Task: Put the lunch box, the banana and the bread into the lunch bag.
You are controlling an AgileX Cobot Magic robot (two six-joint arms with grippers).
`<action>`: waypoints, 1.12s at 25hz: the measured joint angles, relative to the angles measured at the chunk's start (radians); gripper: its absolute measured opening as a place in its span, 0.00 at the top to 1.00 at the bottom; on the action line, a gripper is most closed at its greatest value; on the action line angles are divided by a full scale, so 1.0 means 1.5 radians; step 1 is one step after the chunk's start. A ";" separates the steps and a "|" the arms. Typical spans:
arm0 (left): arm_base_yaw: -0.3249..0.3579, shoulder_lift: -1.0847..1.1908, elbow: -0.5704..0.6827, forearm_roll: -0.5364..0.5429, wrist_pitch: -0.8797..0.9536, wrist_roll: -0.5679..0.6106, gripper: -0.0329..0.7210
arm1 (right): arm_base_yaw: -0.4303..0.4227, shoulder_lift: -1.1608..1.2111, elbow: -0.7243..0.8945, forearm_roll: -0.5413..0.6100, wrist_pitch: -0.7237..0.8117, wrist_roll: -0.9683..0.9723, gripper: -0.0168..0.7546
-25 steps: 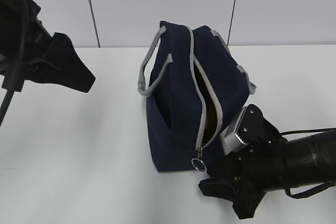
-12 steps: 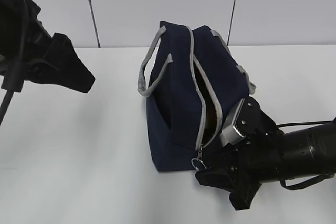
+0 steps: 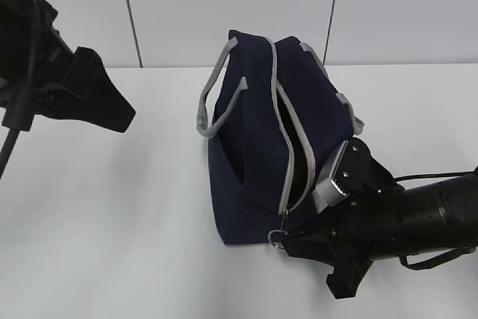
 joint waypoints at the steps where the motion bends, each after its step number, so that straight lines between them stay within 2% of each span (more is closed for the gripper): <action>1: 0.000 0.000 0.000 0.000 0.000 0.000 0.37 | 0.000 0.000 0.000 0.000 -0.001 0.000 0.98; 7: 0.000 0.000 0.000 0.000 0.001 0.000 0.37 | 0.000 -0.006 0.000 -0.012 -0.013 0.045 0.98; 21: 0.000 0.000 0.000 0.001 0.001 0.000 0.37 | 0.000 -0.119 0.000 -0.172 -0.040 0.261 0.98; 28: 0.000 0.000 0.000 0.000 0.001 0.000 0.37 | 0.000 -0.193 0.000 -0.211 -0.040 0.320 0.98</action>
